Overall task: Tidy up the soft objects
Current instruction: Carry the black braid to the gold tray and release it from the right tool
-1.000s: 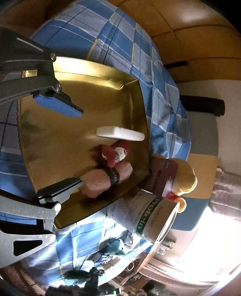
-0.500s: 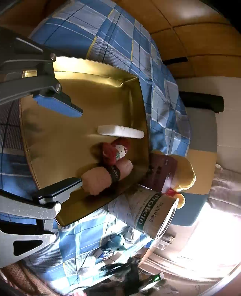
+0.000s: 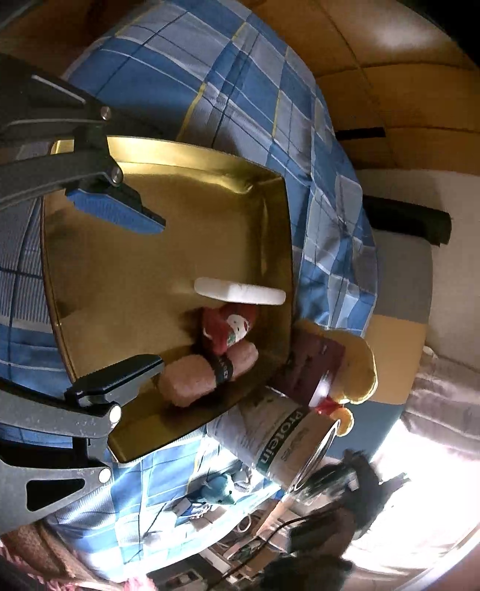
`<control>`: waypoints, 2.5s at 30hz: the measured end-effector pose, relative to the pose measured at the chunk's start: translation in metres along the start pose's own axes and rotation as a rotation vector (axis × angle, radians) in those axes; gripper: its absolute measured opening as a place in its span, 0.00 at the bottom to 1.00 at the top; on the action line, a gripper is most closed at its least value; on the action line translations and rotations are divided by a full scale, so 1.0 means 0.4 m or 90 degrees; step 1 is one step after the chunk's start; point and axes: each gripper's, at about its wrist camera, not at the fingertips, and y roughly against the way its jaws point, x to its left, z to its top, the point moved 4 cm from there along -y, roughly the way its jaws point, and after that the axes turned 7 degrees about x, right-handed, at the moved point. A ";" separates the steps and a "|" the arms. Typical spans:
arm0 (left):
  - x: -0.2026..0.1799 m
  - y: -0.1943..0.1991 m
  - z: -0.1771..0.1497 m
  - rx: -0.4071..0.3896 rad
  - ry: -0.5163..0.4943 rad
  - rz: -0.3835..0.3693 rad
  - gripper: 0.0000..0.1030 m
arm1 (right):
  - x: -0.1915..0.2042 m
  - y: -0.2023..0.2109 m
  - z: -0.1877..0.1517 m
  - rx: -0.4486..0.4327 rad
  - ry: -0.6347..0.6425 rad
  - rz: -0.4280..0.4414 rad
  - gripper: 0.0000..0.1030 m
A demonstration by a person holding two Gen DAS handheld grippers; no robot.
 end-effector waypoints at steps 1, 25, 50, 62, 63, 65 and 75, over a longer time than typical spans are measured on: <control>0.005 -0.002 0.000 0.000 0.004 0.002 0.66 | 0.033 0.014 0.020 -0.013 0.014 0.012 0.33; 0.201 0.069 -0.054 -0.021 0.127 0.080 0.66 | 0.781 0.038 -0.366 0.188 0.171 0.431 0.33; 0.197 0.086 -0.059 -0.031 0.123 0.106 0.66 | 0.709 0.064 -0.434 0.048 0.156 0.318 0.38; 0.127 0.087 -0.057 -0.028 0.079 0.098 0.66 | 0.582 0.185 -0.478 -0.054 0.148 0.345 0.45; 0.121 0.088 -0.057 -0.028 0.074 0.098 0.67 | 0.569 0.193 -0.481 -0.062 0.147 0.344 0.45; 0.107 0.089 -0.057 -0.028 0.064 0.097 0.67 | 0.540 0.209 -0.487 -0.077 0.142 0.340 0.45; 0.028 0.089 -0.052 -0.028 0.009 0.088 0.67 | 0.334 0.288 -0.524 -0.166 0.105 0.312 0.46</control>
